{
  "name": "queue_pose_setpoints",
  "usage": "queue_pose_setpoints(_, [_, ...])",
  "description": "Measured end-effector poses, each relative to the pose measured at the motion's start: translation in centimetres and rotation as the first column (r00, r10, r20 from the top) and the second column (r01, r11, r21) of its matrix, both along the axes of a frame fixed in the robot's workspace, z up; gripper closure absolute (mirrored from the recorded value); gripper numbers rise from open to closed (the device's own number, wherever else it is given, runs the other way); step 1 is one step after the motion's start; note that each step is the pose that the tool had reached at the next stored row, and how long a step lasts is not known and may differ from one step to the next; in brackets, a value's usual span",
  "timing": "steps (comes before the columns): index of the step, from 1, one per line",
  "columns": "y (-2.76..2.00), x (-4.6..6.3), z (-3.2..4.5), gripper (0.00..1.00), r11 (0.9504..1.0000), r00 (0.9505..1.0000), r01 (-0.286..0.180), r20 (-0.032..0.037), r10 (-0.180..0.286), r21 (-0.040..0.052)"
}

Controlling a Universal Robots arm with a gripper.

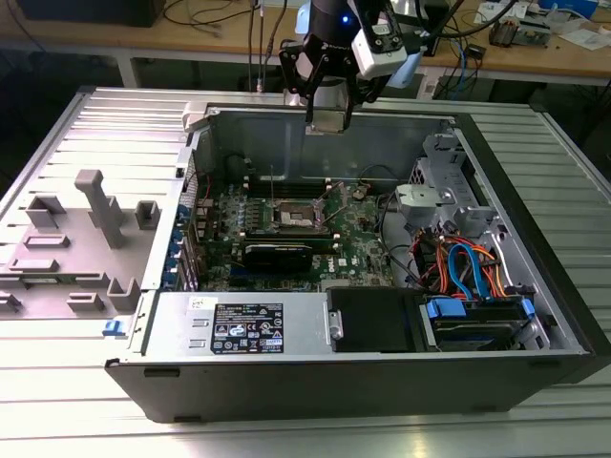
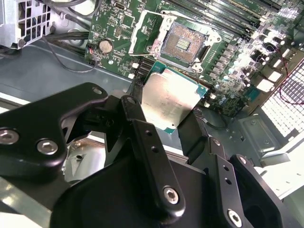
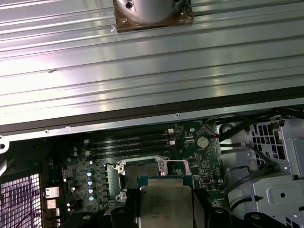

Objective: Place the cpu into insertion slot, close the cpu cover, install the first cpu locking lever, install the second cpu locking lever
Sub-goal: 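Place the cpu into insertion slot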

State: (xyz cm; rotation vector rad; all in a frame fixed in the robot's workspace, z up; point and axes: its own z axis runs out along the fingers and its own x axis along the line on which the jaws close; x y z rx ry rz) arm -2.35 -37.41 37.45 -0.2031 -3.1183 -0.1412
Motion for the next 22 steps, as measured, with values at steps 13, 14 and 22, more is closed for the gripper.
queue_pose_setpoints(13, [0.0, 0.0, -0.01, 0.46, 0.9999, 0.9999, 0.011, 0.0001, -0.011, 0.0001])
queue_pose_setpoints(14, [0.0, 0.0, 0.0, 0.46, 0.9998, 0.9998, 0.019, 0.0001, -0.019, 0.0])
queue_pose_setpoints(22, [0.0, 0.0, -0.02, 0.46, 0.996, 0.996, 0.09, 0.0, -0.09, 0.0])
